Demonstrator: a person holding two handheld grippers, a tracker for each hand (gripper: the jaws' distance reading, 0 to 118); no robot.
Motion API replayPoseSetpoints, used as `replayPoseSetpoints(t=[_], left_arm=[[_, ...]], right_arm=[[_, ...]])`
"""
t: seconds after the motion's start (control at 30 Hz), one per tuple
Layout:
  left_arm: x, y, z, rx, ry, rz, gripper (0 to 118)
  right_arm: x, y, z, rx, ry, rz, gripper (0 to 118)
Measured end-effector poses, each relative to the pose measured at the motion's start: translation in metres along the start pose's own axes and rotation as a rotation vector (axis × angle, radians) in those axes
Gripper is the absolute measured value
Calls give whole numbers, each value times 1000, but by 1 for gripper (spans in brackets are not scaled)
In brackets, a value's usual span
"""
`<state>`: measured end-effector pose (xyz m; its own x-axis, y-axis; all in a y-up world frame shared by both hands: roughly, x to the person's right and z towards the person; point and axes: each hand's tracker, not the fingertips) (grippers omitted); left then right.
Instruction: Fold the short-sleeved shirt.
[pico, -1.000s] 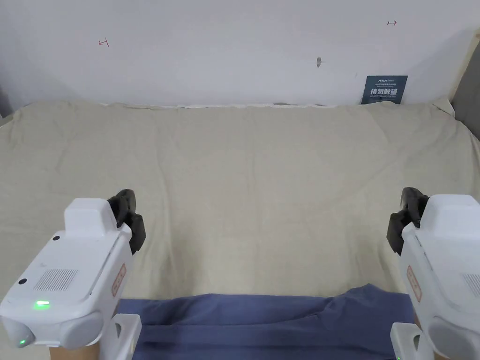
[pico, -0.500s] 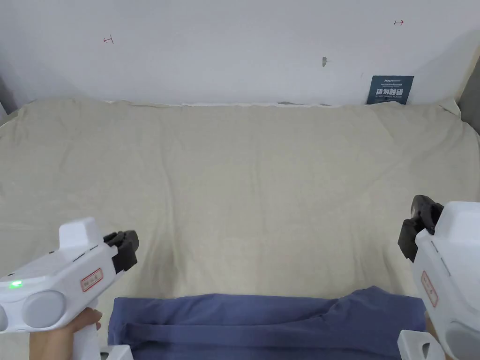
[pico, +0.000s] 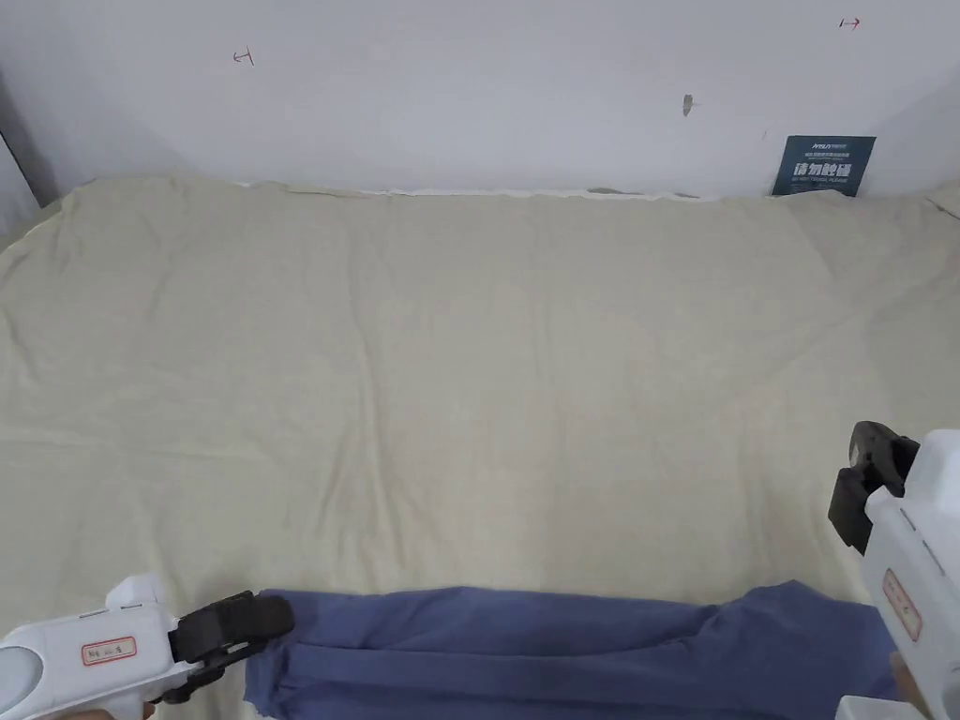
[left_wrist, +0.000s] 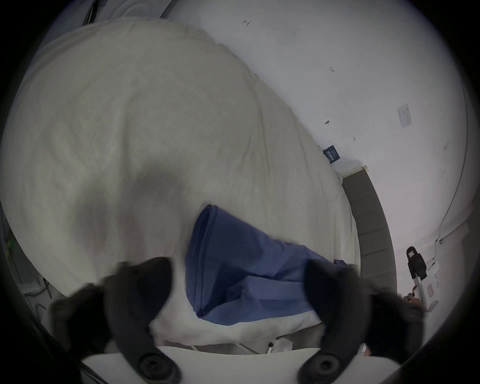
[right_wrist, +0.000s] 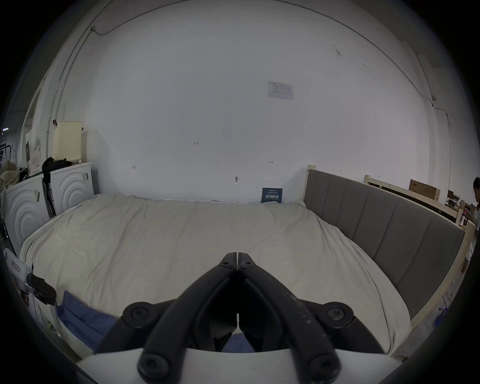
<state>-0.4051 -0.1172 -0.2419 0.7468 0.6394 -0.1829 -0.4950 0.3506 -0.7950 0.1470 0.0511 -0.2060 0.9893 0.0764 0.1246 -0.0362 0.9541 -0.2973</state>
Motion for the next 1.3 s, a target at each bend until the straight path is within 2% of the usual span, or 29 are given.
replayPoseSetpoints(t=[0.03,0.07,0.1,0.13,0.17,0.23,0.33,0.4,0.53,0.6,0.7,0.8,0.97,1.03,1.13,1.3], left_arm=[[1,-2,-5,4,8,-1,111],[2,-4,-8,4,3,-3,112],[3,-7,-10,3,-2,-12,106],[5,-9,-15,-5,-3,-20,98],[7,-12,-21,-20,2,-21,86],[12,-18,-30,-41,36,-52,47],[13,-22,-42,-20,66,-99,23],[6,-19,-46,-14,51,-80,13],[32,-19,-29,47,130,-260,11],[43,-7,-11,104,132,-299,11],[48,9,13,125,144,-309,11],[48,21,40,191,257,-349,11],[34,27,68,209,435,-331,11],[42,23,66,181,509,-390,11],[64,14,54,173,479,-423,11],[116,-10,14,98,321,-462,11]], right_arm=[[0,-2,-4,-6,4,3,2],[0,-2,-6,-13,7,5,2],[0,-3,-7,-17,11,7,2],[0,-4,-9,-21,13,8,2],[0,-5,-11,-26,14,10,2],[1,-6,-12,-35,15,13,2],[4,-8,-13,-42,11,12,2],[8,-8,-14,-45,9,6,2],[12,-7,-15,-47,9,-3,2],[11,-6,-16,-45,10,-6,2],[9,-4,-17,-37,16,-16,2],[10,-3,-15,-28,27,-26,2],[11,-3,-15,-22,43,-26,2],[13,-3,-15,-22,44,-24,2],[16,-4,-11,-20,43,-29,2],[23,-5,-6,-19,33,-33,2]])
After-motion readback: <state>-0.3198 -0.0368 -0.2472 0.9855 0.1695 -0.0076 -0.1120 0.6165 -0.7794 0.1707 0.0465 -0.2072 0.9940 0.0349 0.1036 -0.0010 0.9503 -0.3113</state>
